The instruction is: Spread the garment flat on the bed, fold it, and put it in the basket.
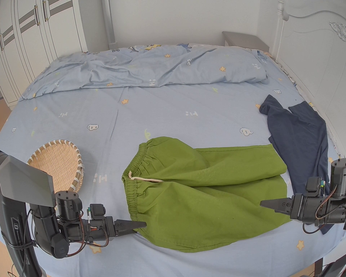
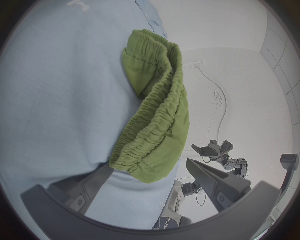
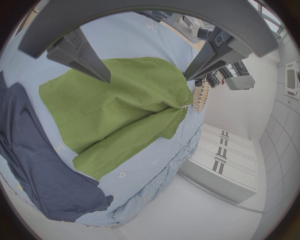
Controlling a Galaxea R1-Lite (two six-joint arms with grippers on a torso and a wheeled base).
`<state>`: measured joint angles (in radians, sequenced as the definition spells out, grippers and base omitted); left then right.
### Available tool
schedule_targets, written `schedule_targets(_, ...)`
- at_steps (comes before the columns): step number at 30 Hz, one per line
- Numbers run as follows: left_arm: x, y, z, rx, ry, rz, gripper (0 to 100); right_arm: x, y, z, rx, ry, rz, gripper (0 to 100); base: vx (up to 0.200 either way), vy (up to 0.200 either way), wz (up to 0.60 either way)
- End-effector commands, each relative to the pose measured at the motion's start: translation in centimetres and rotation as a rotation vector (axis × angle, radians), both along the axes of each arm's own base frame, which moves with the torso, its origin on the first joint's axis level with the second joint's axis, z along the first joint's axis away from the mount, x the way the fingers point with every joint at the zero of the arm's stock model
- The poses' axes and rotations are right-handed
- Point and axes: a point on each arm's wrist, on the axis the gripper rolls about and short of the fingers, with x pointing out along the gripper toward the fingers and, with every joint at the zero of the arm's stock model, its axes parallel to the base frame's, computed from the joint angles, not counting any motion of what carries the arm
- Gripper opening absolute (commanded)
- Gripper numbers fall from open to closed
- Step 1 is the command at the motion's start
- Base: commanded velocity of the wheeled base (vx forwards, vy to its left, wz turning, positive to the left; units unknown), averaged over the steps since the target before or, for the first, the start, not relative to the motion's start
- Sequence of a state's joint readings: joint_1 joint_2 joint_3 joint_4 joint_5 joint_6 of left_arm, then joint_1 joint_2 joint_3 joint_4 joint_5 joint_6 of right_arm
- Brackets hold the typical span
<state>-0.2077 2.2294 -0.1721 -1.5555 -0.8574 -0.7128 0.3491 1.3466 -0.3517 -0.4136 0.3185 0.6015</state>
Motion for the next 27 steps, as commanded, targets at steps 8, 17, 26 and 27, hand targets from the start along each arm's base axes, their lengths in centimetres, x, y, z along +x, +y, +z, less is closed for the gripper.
schedule_targets(8, 0.0, 0.0, 0.3, -0.003, -0.022, 0.0, 0, -0.1, 0.0, 0.0, 0.0, 0.0, 0.003, 100, 0.0, 0.0, 0.0)
schedule_targets(17, -0.4, 0.2, 0.7, -0.003, -0.025, 0.006, 0, -0.1, 0.1, 0.0, 0.0, 0.002, 0.006, 100, 0.0, 0.0, 0.0)
schedule_targets(26, -4.0, 1.9, 3.6, -0.009, -0.043, 0.047, 0, -1.2, -0.4, -0.6, -0.008, 0.017, -0.003, 100, 0.0, 0.0, 0.0)
schedule_targets(27, -4.3, 2.6, 3.6, -0.001, -0.01, 0.08, 0, -1.5, -0.6, -0.6, -0.006, 0.016, -0.005, 100, 0.0, 0.0, 0.0)
